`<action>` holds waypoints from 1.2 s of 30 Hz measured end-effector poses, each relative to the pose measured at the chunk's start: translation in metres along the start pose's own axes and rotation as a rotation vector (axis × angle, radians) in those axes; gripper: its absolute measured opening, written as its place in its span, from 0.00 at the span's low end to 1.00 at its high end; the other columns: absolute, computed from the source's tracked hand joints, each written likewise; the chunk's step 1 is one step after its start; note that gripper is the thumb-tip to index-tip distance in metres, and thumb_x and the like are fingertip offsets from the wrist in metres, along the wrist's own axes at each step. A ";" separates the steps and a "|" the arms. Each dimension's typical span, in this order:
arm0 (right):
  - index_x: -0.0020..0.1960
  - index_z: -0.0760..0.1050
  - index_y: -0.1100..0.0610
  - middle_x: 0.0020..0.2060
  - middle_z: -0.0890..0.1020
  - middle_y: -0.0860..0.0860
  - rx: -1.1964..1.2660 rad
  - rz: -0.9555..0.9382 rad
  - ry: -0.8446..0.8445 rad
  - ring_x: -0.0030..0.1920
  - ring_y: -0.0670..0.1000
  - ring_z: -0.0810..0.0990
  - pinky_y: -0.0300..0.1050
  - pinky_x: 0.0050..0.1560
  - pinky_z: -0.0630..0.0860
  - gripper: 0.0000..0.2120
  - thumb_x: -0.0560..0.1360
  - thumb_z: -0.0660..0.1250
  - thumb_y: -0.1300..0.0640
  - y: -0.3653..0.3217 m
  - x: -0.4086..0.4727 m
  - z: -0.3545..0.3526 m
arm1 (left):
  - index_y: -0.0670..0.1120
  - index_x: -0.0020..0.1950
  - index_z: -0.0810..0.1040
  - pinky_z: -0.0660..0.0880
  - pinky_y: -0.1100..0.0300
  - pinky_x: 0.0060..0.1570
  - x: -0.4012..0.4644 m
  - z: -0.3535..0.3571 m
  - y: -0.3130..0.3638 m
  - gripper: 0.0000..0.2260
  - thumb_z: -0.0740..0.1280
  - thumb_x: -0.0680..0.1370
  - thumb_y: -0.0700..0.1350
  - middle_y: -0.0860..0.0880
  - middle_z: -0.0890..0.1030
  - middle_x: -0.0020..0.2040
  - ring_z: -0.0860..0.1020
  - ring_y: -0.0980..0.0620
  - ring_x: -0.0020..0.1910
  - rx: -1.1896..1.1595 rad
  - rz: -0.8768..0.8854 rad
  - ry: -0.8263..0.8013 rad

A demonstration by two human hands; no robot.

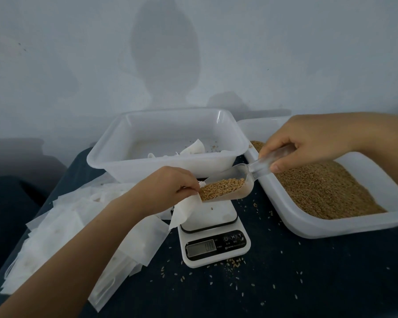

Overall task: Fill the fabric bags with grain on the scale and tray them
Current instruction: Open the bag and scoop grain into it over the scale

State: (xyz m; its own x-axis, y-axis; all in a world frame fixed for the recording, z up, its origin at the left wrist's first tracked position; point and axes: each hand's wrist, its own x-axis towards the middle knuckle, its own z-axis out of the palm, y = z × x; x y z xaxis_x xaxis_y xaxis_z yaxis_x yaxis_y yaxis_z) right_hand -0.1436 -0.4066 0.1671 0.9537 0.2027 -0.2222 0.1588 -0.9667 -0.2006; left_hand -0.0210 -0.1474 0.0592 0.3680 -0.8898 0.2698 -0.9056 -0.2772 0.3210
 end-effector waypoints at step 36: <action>0.51 0.79 0.37 0.38 0.78 0.26 -0.097 0.046 -0.056 0.39 0.29 0.75 0.30 0.36 0.65 0.08 0.71 0.68 0.43 -0.014 0.003 -0.021 | 0.45 0.47 0.84 0.71 0.68 0.51 -0.002 0.000 -0.001 0.05 0.69 0.75 0.41 0.52 0.84 0.46 0.78 0.58 0.46 -0.007 0.030 0.073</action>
State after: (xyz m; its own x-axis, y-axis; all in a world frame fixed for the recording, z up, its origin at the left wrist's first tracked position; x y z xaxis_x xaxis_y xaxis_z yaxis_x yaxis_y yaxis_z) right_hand -0.1373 -0.3955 0.1888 0.9451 0.1637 -0.2827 0.1417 -0.9852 -0.0967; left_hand -0.0207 -0.1458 0.0580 0.3550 -0.8689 0.3451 -0.9153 -0.2478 0.3176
